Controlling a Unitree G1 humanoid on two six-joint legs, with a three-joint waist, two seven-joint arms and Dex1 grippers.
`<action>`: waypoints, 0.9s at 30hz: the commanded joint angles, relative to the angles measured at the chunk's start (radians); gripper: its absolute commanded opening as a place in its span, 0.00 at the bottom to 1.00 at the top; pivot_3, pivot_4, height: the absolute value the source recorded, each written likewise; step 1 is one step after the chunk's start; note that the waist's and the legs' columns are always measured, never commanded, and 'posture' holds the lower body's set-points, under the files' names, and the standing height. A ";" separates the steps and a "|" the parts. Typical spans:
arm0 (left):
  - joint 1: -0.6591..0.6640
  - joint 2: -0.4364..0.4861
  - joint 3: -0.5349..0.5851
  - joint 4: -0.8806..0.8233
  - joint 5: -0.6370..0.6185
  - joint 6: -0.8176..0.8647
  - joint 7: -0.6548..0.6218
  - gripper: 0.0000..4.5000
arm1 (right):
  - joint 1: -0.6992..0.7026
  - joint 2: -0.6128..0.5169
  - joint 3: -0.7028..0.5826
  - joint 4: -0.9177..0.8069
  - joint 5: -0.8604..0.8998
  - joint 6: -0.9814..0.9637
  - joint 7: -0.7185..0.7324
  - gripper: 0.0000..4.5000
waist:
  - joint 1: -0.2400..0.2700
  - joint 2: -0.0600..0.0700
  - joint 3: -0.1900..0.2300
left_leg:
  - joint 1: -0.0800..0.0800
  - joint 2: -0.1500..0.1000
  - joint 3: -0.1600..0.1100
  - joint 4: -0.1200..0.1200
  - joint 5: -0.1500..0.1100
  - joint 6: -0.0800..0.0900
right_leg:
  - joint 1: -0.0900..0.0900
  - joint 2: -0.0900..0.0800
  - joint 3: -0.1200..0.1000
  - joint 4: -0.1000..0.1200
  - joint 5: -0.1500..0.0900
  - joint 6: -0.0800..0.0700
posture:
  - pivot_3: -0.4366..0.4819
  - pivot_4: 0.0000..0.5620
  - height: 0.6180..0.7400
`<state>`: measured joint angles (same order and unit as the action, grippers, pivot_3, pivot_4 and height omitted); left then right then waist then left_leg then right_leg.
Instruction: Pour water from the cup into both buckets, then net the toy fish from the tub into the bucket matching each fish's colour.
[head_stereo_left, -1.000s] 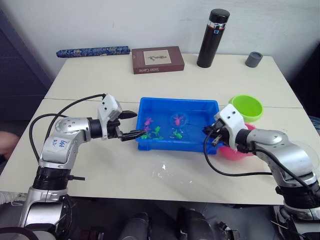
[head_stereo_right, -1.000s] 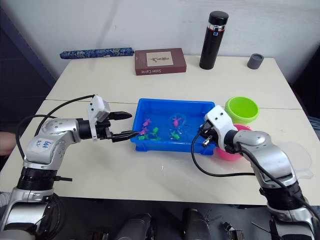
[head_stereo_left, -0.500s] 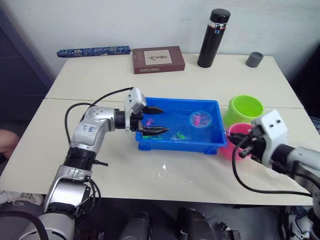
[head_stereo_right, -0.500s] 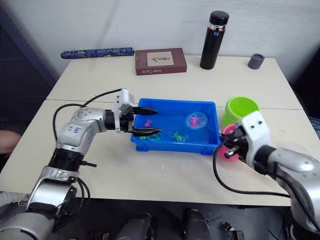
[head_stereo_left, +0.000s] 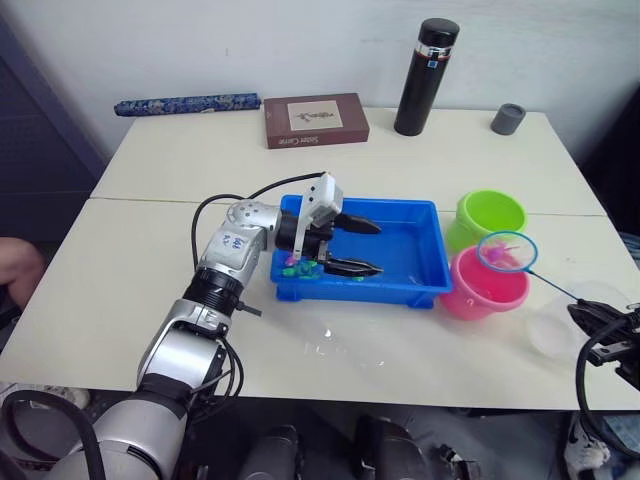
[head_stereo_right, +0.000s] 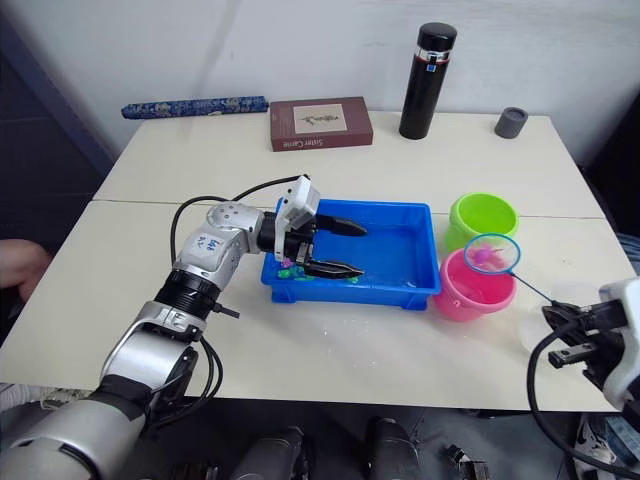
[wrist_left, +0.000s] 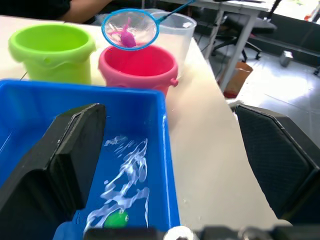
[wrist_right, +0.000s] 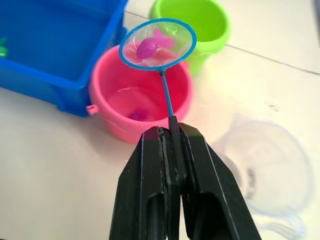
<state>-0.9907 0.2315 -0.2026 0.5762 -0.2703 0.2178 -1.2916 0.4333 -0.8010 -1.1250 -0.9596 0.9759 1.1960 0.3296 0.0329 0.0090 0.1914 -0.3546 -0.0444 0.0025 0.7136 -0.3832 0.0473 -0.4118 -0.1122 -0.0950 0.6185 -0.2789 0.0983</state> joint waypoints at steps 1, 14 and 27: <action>-0.028 -0.020 0.004 0.009 0.002 -0.023 -0.018 0.99 | 0.135 -0.078 -0.007 -0.088 -0.021 -0.183 -0.069 0.00 | -0.001 0.000 0.000 | 0.000 0.000 0.000 0.000 0.000 0.000 | 0.000 0.000 0.000 0.000 0.000 0.000 | 0.48 0.27 1.00; -0.033 -0.006 0.017 0.001 0.006 -0.019 -0.022 0.99 | 0.570 -0.169 0.280 -0.002 -1.301 -1.050 0.072 0.00 | 0.013 -0.001 0.000 | 0.001 0.001 0.003 -0.005 0.000 0.000 | 0.000 0.006 0.005 -0.008 0.002 0.004 | 0.48 0.27 1.00; -0.027 0.022 0.032 0.005 0.010 -0.011 0.003 0.99 | 0.211 0.062 0.286 0.085 -1.088 -1.073 0.230 0.00 | 0.013 -0.001 0.000 | 0.002 0.004 0.004 -0.005 0.000 -0.002 | 0.001 0.014 0.008 -0.008 0.002 0.004 | 0.48 0.27 1.00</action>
<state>-1.0034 0.2439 -0.1952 0.5995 -0.2649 0.2106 -1.2981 0.6757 -0.7558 -0.8250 -0.8552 -0.2265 0.0635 0.5417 0.0454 0.0084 0.1915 -0.3521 -0.0399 0.0061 0.7090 -0.3828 0.0455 -0.4106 -0.0981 -0.0874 0.6109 -0.2772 0.1025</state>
